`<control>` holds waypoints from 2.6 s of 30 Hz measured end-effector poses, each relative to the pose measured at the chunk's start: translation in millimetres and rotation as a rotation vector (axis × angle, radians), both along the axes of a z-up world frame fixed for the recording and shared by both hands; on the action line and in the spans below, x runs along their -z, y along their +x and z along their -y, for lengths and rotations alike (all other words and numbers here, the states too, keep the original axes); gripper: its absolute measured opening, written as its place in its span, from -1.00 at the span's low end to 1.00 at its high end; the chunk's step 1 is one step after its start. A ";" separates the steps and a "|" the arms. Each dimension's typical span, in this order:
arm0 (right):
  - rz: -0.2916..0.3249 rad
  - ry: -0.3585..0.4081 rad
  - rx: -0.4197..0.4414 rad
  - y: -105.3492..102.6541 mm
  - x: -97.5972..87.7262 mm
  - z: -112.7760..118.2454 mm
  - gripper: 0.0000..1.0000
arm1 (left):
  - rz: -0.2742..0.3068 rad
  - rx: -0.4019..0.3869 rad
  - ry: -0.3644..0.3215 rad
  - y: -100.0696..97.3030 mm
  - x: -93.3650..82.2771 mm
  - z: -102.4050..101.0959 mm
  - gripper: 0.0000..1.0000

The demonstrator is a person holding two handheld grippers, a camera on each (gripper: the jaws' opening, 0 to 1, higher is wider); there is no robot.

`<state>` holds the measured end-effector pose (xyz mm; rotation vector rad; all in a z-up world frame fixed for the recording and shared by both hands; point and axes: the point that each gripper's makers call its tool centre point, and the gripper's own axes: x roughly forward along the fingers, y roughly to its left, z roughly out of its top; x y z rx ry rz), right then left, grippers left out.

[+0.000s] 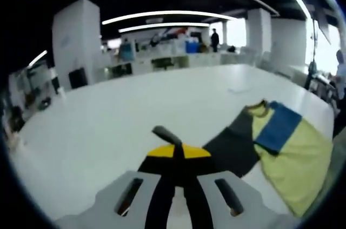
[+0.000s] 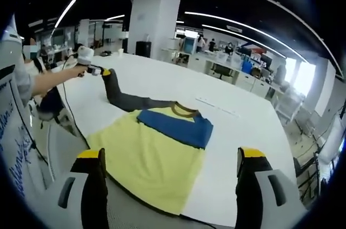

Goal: Fold the garment on the visible template until the final outline fits inside the template.

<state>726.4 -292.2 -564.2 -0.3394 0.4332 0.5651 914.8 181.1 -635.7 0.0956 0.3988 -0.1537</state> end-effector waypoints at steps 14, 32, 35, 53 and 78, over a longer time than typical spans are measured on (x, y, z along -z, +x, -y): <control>0.033 0.016 -0.071 1.7 -13.1 16.5 1.00 | 0.055 -0.028 -0.018 2.6 -35.7 36.1 -1.00; 0.067 0.035 -0.084 -2.1 -18.7 57.4 1.00 | 0.078 -0.005 -0.030 12.2 -57.6 102.8 -1.00; 0.063 0.034 -0.093 -1.5 -16.4 60.4 1.00 | 0.081 0.012 -0.022 12.3 -60.7 115.8 -1.00; 0.048 0.053 -0.117 -5.1 -8.9 76.2 1.00 | 0.072 0.069 -0.004 16.8 -66.9 167.3 -1.00; 0.042 0.048 -0.178 2.6 -1.7 90.8 1.00 | 0.063 0.139 -0.009 23.1 -65.4 236.6 -1.00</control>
